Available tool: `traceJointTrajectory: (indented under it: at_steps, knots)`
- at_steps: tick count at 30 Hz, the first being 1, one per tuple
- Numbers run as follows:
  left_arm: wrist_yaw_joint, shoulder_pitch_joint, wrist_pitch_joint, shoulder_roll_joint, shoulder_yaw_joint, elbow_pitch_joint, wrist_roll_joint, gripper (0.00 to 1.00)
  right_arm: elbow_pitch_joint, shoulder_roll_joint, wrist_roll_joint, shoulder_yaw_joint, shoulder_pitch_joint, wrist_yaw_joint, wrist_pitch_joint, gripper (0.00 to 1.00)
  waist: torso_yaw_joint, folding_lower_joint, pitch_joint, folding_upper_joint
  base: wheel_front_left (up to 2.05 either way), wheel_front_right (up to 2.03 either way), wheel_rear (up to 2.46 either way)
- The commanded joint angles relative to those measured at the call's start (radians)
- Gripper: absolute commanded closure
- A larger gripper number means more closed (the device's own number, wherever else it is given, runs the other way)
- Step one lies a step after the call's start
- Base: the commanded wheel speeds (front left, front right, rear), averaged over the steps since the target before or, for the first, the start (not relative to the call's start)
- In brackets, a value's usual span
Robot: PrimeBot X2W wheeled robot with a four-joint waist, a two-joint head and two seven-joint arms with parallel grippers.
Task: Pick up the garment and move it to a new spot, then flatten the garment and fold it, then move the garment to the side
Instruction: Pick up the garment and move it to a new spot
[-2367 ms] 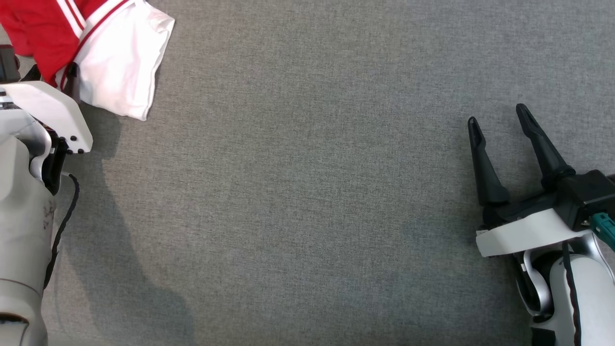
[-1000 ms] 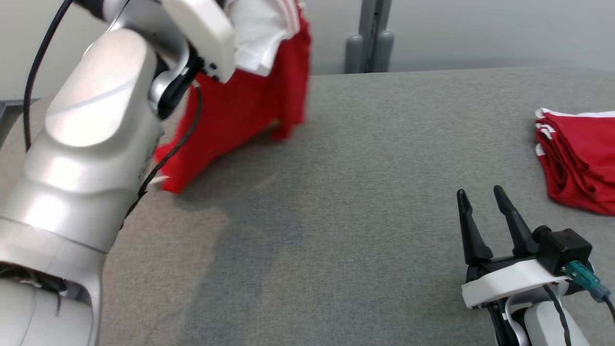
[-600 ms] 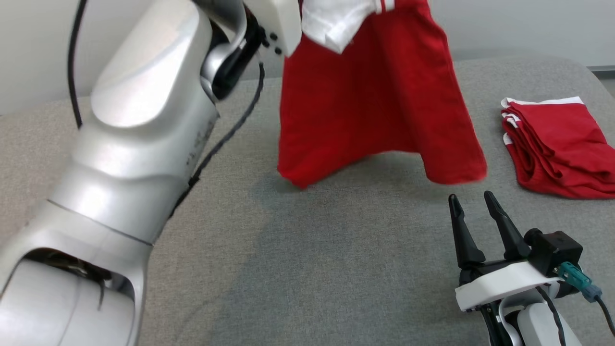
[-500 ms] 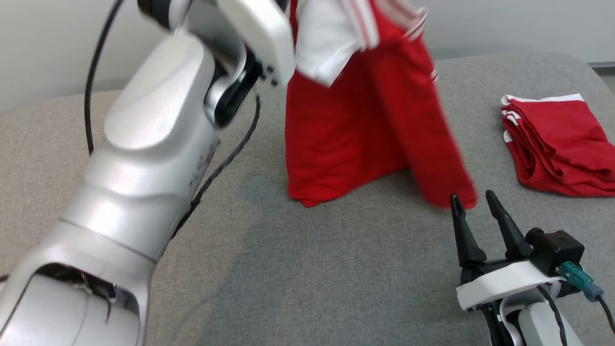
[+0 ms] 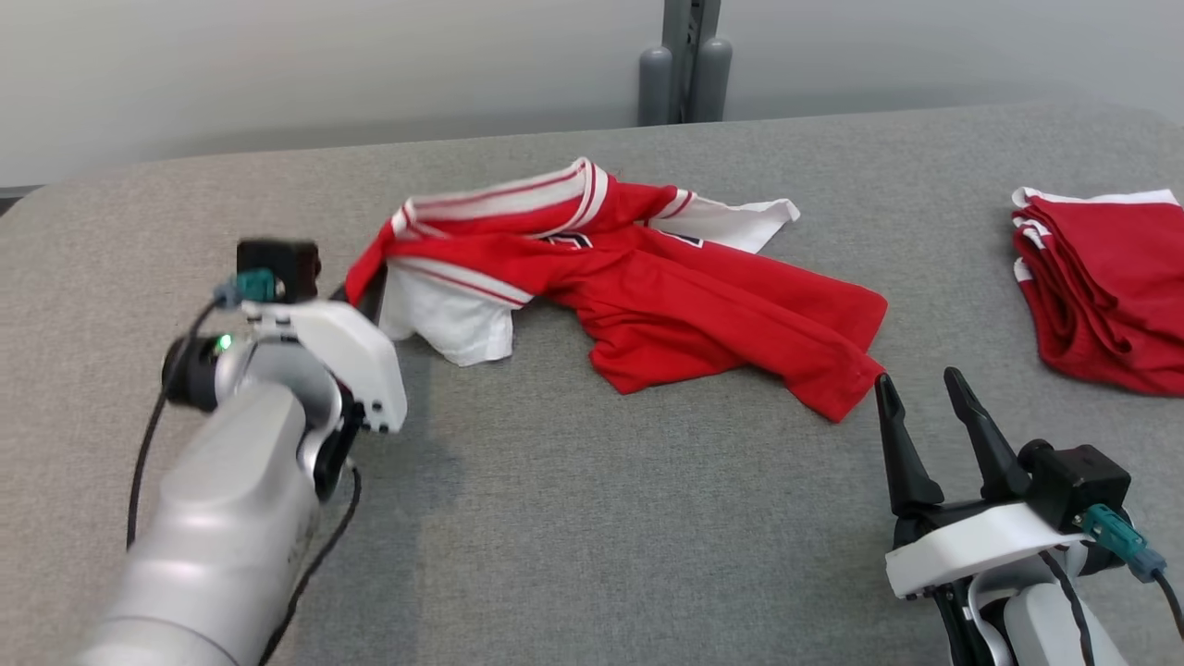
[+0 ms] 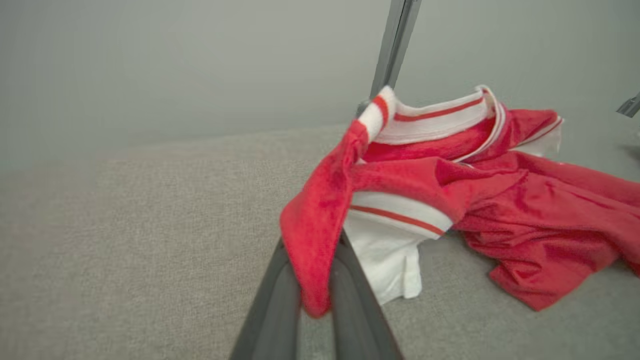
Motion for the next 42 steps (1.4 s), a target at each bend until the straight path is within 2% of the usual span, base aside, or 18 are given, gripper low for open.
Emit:
traceJointTrajectory:
  at_steps: [1,2,3,5,6,7,14,21,31,42]
  knots:
    - [0.007,0.014,-0.012,0.0,0.001,0.009,-0.01,1.0,0.003,-0.005,-0.005,-0.002,0.007,0.0,-0.005,0.0,0.009,0.0,-0.008,-0.0001,0.0,0.0,0.0]
    - [0.005,0.03,-0.024,-0.006,0.004,0.02,-0.015,1.0,0.004,-0.005,-0.007,-0.002,0.009,0.0,-0.005,0.0,0.013,0.0,-0.011,-0.0001,0.0,0.0,0.0]
    - [0.004,0.044,-0.036,-0.012,0.006,0.03,-0.019,0.87,0.004,-0.005,-0.009,-0.002,0.011,0.0,-0.005,0.0,0.018,0.0,-0.015,-0.0001,0.0,0.0,0.0]
    - [0.0,0.065,-0.058,-0.02,0.006,0.044,-0.022,0.51,0.005,-0.005,-0.013,-0.002,0.016,0.0,-0.005,0.0,0.026,0.0,-0.024,-0.0001,0.0,0.0,0.0]
    - [-0.002,0.075,-0.066,-0.024,0.003,0.05,-0.022,0.14,0.005,-0.005,-0.013,-0.003,0.019,0.0,-0.005,0.0,0.03,0.0,-0.028,-0.0001,0.0,0.0,0.0]
    - [-0.005,0.084,-0.075,-0.029,0.003,0.053,-0.024,0.0,0.005,-0.005,-0.015,-0.003,0.022,0.0,-0.005,0.0,0.033,0.0,-0.033,-0.0001,0.0,0.0,0.0]
    - [-0.028,0.111,-0.116,-0.038,-0.009,0.045,-0.01,0.0,0.006,-0.005,-0.026,-0.009,0.035,0.0,-0.005,0.0,0.049,0.0,-0.061,-0.0001,0.0,0.0,0.0]
    - [-0.034,0.181,-0.131,-0.032,0.014,-0.037,-0.005,0.0,-0.001,-0.005,-0.034,-0.026,0.052,0.0,-0.005,0.0,0.064,0.0,-0.082,-0.0001,0.0,0.0,0.0]
    - [0.054,0.408,-0.131,0.0,0.138,-0.39,0.097,0.0,-0.012,-0.005,-0.058,-0.048,0.076,0.0,-0.005,0.0,0.085,0.0,-0.104,-0.0001,0.0,0.0,0.0]
    - [0.119,0.651,-0.131,-0.018,0.258,-0.666,0.206,0.0,-0.028,-0.005,-0.073,-0.059,0.115,0.0,-0.005,0.0,0.108,0.0,-0.128,-0.0001,0.0,0.0,0.0]
